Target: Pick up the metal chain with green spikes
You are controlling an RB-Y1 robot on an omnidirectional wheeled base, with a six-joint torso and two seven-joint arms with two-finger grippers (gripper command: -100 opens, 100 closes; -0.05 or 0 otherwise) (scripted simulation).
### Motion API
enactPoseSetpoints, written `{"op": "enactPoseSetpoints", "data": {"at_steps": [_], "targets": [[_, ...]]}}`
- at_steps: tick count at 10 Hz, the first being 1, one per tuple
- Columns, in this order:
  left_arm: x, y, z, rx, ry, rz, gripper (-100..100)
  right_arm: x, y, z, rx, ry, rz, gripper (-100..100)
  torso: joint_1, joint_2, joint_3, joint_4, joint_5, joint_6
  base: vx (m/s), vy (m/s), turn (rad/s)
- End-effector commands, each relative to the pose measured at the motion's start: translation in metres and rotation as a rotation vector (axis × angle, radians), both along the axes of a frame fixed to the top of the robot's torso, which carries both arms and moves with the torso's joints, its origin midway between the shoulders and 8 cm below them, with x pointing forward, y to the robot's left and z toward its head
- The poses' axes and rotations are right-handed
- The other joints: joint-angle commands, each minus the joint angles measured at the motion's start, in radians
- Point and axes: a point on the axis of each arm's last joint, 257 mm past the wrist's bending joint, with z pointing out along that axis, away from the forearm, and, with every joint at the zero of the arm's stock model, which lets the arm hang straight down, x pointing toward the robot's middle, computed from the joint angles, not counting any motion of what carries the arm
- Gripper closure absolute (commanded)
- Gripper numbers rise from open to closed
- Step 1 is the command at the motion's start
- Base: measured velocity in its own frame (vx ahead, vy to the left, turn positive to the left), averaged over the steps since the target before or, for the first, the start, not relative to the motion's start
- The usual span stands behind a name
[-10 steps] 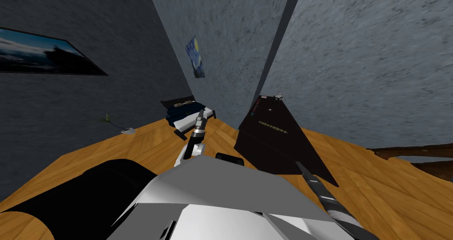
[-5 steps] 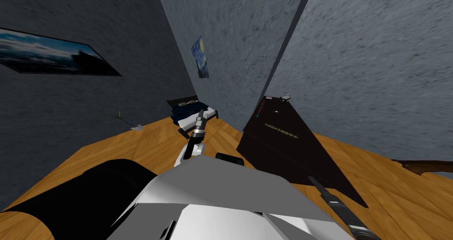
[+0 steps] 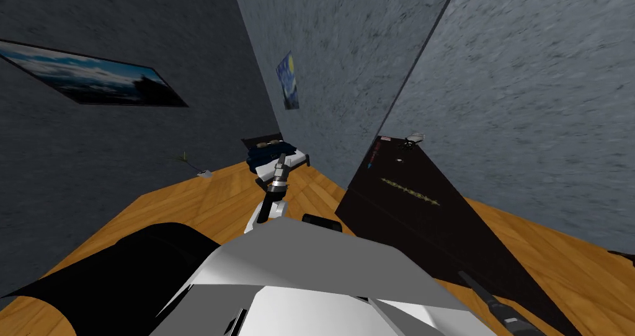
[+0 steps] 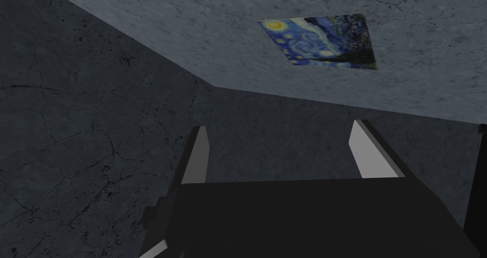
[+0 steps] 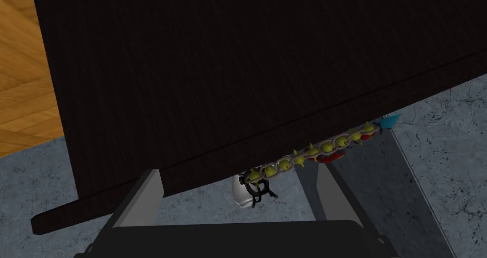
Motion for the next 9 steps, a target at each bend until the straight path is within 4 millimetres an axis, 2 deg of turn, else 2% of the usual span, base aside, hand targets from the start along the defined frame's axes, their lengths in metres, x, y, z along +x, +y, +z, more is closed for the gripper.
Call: {"op": "enactPoseSetpoints", "data": {"at_steps": [1, 3, 4, 5, 6, 7, 8, 9], "targets": [[0.000, 0.000, 0.000, 0.000, 0.000, 0.000, 0, -0.009, -0.012, -0.001, -0.036, 0.045, 0.018, -100, 0.000, 0.000, 0.000, 0.000, 0.000, 0.000, 0.038, 0.057, 0.069], [0.000, 0.000, 0.000, 0.000, 0.000, 0.000, 0, -0.041, -0.044, 0.001, -0.139, 0.180, 0.065, -100, 0.000, -0.001, 0.000, 0.000, 0.000, 0.000, 0.093, 0.073, 0.163], [0.000, 0.000, 0.000, 0.000, 0.000, 0.000, 0, -0.038, -0.049, 0.003, -0.153, 0.194, 0.084, -100, 0.001, -0.003, -0.002, -0.001, 0.000, 0.000, 0.078, 0.065, 0.070], [0.000, 0.000, 0.000, 0.000, 0.000, 0.000, 0, -0.054, -0.064, 0.005, -0.201, 0.259, 0.103, -100, 0.000, -0.002, -0.001, -0.001, 0.000, 0.001, 0.063, 0.070, 0.135], [0.000, 0.000, 0.000, 0.000, 0.000, 0.000, 0, -0.048, -0.065, 0.007, -0.209, 0.264, 0.123, -100, 0.000, -0.001, -0.001, 0.000, 0.000, 0.000, 0.053, 0.041, 0.065], [0.000, 0.000, 0.000, 0.000, 0.000, 0.000, 0, -0.061, -0.080, 0.009, -0.257, 0.328, 0.152, -100, -0.001, 0.000, 0.000, 0.000, 0.000, 0.001, 0.074, 0.027, 0.132], [0.000, 0.000, 0.000, 0.000, 0.000, 0.000, 0, -0.056, -0.081, 0.011, -0.264, 0.331, 0.166, -100, -0.002, -0.001, -0.001, 0.000, -0.001, 0.000, 0.066, 0.019, 0.068], [0.000, 0.000, 0.000, 0.000, 0.000, 0.000, 0, -0.066, -0.094, 0.014, -0.310, 0.392, 0.200, -100, -0.003, -0.001, -0.001, 0.000, -0.001, 0.001, 0.077, 0.048, 0.106]]}}
